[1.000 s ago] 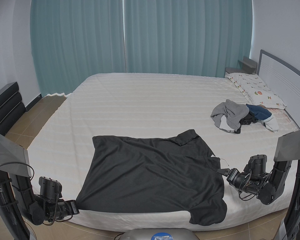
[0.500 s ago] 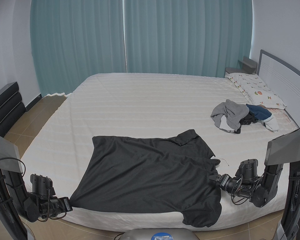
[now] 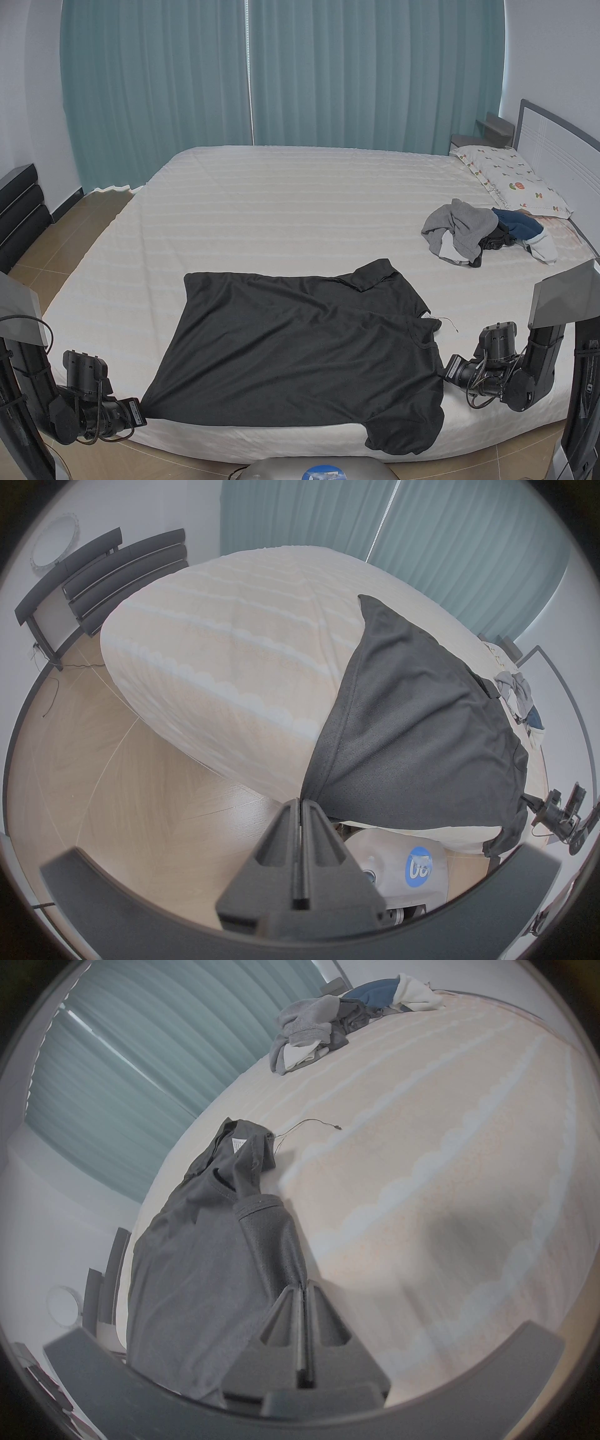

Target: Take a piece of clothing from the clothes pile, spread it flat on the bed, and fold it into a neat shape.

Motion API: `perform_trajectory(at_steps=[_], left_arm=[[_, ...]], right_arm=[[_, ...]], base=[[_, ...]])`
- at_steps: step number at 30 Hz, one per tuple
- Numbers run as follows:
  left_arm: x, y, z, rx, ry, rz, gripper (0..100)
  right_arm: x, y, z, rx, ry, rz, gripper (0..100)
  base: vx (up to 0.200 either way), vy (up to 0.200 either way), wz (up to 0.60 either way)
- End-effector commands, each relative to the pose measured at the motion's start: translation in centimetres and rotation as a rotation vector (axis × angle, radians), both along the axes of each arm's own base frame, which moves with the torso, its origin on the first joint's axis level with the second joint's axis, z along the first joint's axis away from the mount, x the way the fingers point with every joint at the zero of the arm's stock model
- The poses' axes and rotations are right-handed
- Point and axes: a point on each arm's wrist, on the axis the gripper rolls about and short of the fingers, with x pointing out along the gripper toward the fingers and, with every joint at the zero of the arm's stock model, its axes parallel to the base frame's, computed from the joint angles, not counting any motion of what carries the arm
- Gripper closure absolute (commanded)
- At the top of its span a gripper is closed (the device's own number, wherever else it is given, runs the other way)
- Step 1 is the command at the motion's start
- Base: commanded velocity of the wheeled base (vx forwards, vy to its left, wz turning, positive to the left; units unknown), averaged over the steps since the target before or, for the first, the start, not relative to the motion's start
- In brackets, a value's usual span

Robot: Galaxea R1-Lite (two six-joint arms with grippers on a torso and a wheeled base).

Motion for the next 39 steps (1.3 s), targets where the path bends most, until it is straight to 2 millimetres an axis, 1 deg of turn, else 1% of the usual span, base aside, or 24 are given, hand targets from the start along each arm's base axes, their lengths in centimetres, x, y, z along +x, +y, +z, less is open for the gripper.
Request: perform_trajectory(at_steps=[1,5,9,14,19,23,24,28,29,33,35,36,37,39], left_arm=[[-0.5,0.0,-0.2,-0.001,0.022,0.001,100],[-0.5,0.0,-0.2,-0.001,0.027,0.001,100],[-0.8,-0.2,-0.3,-0.006,0.061,-0.013,100],[-1.2,-0.6,-0.2,-0.017,0.085,-0.042,100],[-1.3,-0.7,-0.1,-0.02,0.088,-0.048,100],[-1.3,-0.8,-0.1,-0.046,0.089,-0.061,100],[-1.3,-0.8,-0.1,-0.055,0.09,-0.065,0],[-1.3,-0.9,-0.1,-0.06,0.089,-0.068,0],[-1.3,-0.9,-0.1,-0.061,0.086,-0.067,0],[-1.1,-0.9,0.3,-0.083,0.055,-0.057,0],[-0.6,-1.0,1.3,-0.137,-0.024,-0.041,0],[-0.6,-1.0,1.3,-0.137,-0.024,-0.041,0],[-0.3,-1.0,2.0,-0.183,-0.074,-0.029,0],[0.1,-1.1,2.9,-0.235,-0.126,-0.023,0]], right_arm=[[-1.0,-0.8,0.3,-0.024,0.006,-0.001,100],[-1.0,-1.6,0.7,-0.025,-0.008,-0.026,100],[-1.3,-2.6,1.6,-0.034,-0.032,-0.042,100],[-2.3,-3.1,2.6,-0.049,-0.042,-0.036,100],[-2.5,-2.7,2.3,-0.05,-0.031,-0.018,100],[-2.3,-2.4,1.5,-0.054,-0.007,-0.007,100],[-2.3,-2.3,1.3,-0.055,-0.002,-0.002,100],[-2.2,-2.0,1.3,-0.053,-0.007,0.009,100],[-2.1,-1.9,1.6,-0.044,-0.024,0.006,0],[-1.4,-2.0,3.0,-0.036,-0.103,-0.006,0],[-0.9,-2.0,4.9,-0.024,-0.186,-0.011,0],[-0.9,-2.0,4.9,-0.024,-0.186,-0.011,0],[-0.5,-1.9,6.3,-0.017,-0.24,-0.012,0],[0.3,-1.5,7.9,-0.009,-0.306,-0.007,0]], base=[[0.0,0.0,0.0],[0.0,0.0,0.0],[0.0,0.0,0.0],[0.0,0.0,0.0],[0.0,0.0,0.0],[0.0,0.0,0.0],[0.0,0.0,0.0],[0.0,0.0,0.0],[0.0,0.0,0.0],[0.0,0.0,0.0],[0.0,0.0,0.0],[0.0,0.0,0.0],[0.0,0.0,0.0],[0.0,0.0,0.0]])
